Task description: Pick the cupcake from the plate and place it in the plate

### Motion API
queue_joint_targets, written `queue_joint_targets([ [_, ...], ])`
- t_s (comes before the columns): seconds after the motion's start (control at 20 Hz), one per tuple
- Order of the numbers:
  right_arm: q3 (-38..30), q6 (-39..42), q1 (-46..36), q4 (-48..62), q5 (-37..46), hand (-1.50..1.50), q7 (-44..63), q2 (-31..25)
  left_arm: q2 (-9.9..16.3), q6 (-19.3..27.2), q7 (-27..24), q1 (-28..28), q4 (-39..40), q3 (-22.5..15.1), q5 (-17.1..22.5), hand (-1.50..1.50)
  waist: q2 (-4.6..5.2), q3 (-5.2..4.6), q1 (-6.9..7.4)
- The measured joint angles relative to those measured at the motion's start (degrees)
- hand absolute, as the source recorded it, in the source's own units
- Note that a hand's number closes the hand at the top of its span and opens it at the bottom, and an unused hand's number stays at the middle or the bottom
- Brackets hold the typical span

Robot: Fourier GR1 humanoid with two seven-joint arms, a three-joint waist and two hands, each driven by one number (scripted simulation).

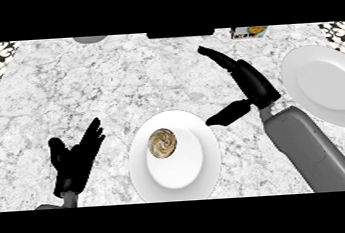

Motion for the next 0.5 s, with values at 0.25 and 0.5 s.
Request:
queue_joint_targets([
  [0.25,5.2,5.3,-2.6,-4.1,4.5,-1.5,11.1,0.0,-0.5,-0.2,0.4,-0.4,0.3,0.3,-0.3,0.0,0.08,0.03,0.01],
  [0.5,10.4,6.5,-1.2,-8.0,10.5,-1.5,20.3,3.9,-1.1,-0.4,0.5,-0.6,0.3,0.9,-1.0,0.0,0.16,0.06,0.06],
])
